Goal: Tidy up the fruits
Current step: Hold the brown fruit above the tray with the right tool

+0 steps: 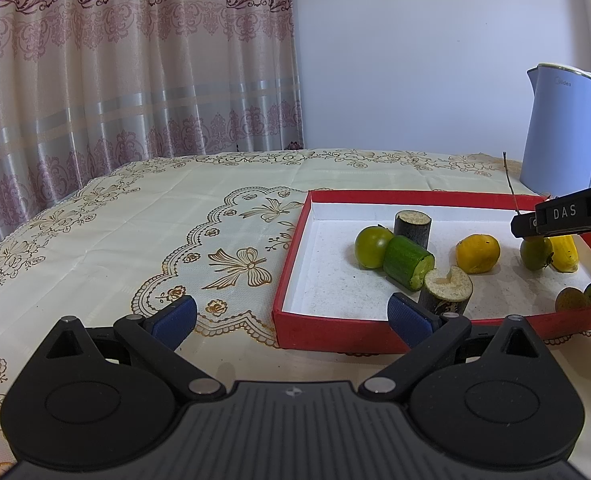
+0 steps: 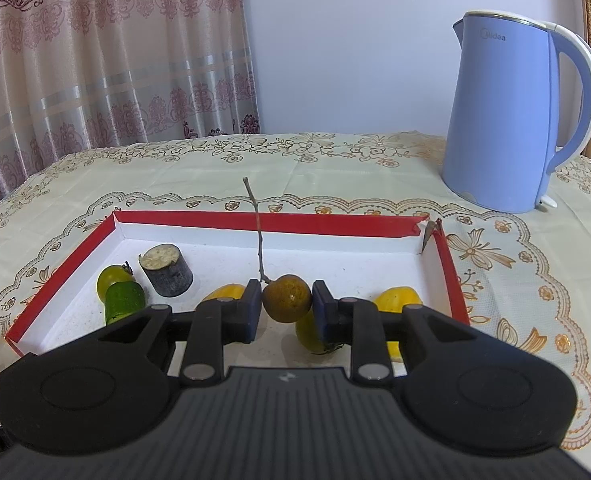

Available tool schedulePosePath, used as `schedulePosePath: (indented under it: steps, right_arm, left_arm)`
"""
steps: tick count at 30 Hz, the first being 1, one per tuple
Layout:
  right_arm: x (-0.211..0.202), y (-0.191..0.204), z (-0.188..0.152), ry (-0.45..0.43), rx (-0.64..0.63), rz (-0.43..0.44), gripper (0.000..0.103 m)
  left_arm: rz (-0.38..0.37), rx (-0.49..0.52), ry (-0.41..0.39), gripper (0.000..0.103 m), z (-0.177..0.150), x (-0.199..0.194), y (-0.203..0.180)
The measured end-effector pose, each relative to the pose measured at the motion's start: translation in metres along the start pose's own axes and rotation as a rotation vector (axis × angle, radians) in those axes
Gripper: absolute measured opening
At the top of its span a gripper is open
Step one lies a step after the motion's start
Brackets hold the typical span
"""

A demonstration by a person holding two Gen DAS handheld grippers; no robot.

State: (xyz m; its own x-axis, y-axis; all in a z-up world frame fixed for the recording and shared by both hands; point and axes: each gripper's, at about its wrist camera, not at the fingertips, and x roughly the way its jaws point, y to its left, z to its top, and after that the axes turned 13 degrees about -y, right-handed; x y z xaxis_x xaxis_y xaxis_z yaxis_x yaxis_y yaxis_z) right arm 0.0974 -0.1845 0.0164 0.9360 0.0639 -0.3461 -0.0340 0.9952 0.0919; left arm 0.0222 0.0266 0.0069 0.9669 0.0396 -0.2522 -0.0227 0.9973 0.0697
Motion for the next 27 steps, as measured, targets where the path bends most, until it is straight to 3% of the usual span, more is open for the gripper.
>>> schedulePosePath:
  steps: [16, 27]
  right_arm:
    - [-0.017, 0.0, 0.008, -0.054, 0.0, 0.004, 0.026]
    - [-0.007, 0.005, 0.008, -0.031, -0.003, 0.01, 0.026]
  left_arm:
    - [0.004, 0.004, -0.001, 0.102, 0.0, -0.001, 0.0]
    - [0.005, 0.006, -0.003, 0.103, 0.0, -0.001, 0.001]
